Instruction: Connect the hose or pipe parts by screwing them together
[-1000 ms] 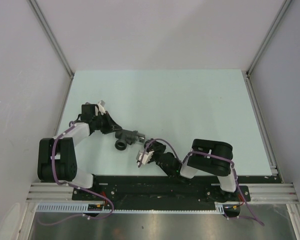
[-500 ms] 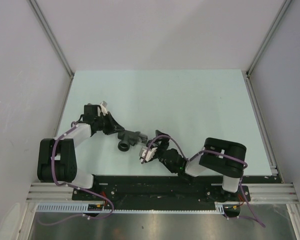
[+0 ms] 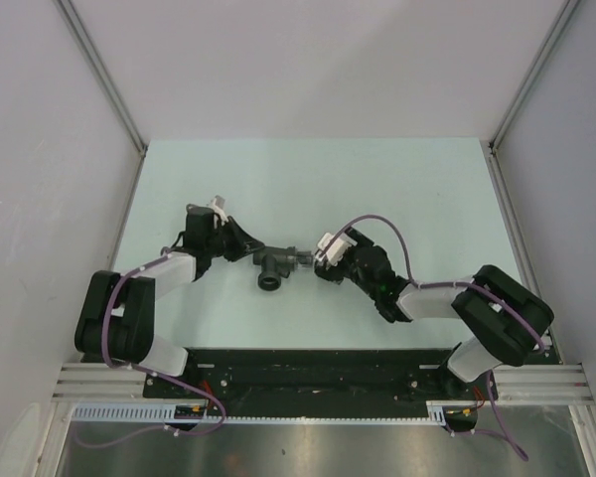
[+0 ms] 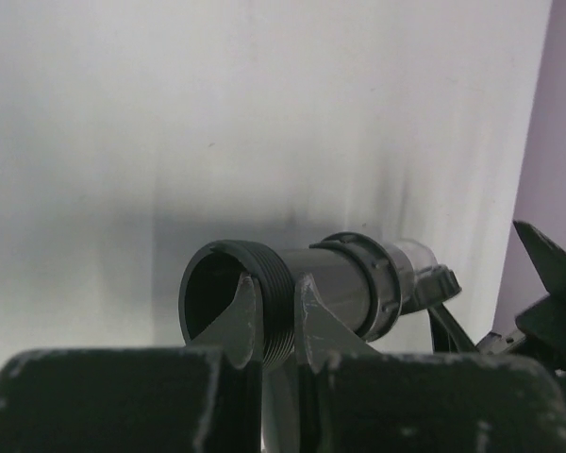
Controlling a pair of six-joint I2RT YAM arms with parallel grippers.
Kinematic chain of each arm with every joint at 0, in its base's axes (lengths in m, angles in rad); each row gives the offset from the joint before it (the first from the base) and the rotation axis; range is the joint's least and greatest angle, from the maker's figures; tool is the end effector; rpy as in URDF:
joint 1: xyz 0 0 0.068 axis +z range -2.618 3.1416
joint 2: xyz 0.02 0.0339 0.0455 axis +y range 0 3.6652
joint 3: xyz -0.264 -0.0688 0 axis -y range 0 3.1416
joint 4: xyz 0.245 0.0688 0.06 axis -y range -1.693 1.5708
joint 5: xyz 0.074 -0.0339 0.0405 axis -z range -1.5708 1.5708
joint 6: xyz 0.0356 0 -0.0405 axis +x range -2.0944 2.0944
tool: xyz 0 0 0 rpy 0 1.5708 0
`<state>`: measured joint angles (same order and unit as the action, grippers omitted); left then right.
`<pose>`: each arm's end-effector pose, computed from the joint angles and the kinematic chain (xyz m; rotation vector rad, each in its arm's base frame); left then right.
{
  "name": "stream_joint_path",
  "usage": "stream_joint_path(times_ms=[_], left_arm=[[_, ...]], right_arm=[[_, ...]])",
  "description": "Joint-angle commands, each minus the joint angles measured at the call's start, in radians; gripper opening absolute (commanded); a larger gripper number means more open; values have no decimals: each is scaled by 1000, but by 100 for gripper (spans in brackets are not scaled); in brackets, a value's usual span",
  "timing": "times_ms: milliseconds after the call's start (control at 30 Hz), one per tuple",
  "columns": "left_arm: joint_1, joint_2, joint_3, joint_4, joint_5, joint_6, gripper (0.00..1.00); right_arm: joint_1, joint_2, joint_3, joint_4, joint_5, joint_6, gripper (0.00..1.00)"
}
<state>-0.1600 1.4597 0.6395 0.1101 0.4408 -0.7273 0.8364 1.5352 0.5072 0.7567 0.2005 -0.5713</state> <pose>0.2762 -0.0600 0.1684 -0.4302 2.3484 -0.9485 0.2019 0.2130 0.1694 -1.0784 1.4866 0.0013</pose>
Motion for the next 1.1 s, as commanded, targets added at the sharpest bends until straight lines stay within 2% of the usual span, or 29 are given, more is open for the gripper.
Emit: stream_joint_path(times_ms=[0,67,267,533,633,700,733,800,833,1000,1033,1067], left_arm=[[-42,45,-8,215,3,-110,0],[-55,70,3,295,-7,-133,0],[-65,117,34,321,4,-146,0],[-65,108,-40,319,9,-147,0],[-64,84,-49,319,-7,-121,11],[-64,67,-50,304,-17,-116,28],[-64,51,-43,292,-30,-109,42],[-64,38,-34,239,-48,-97,57],[-65,16,-21,214,-75,-77,77],[-62,-61,66,-19,-189,21,91],[-62,-100,98,-48,-206,61,98],[-62,-125,106,-76,-208,75,100]], right_arm=[[-111,35,77,73,-38,145,93],[-132,57,97,92,-49,160,93],[-155,74,148,58,-102,200,92],[-100,31,142,-153,-75,292,92],[-103,-9,140,-222,-23,323,93],[-106,-58,140,-253,-24,324,93],[-111,-79,142,-281,-32,330,93],[-112,-159,146,-337,-53,341,94],[-114,-185,154,-364,-59,347,94],[-112,-380,258,-604,-1,476,91],[-112,-406,273,-646,11,505,91],[-112,-431,296,-690,49,536,97]])
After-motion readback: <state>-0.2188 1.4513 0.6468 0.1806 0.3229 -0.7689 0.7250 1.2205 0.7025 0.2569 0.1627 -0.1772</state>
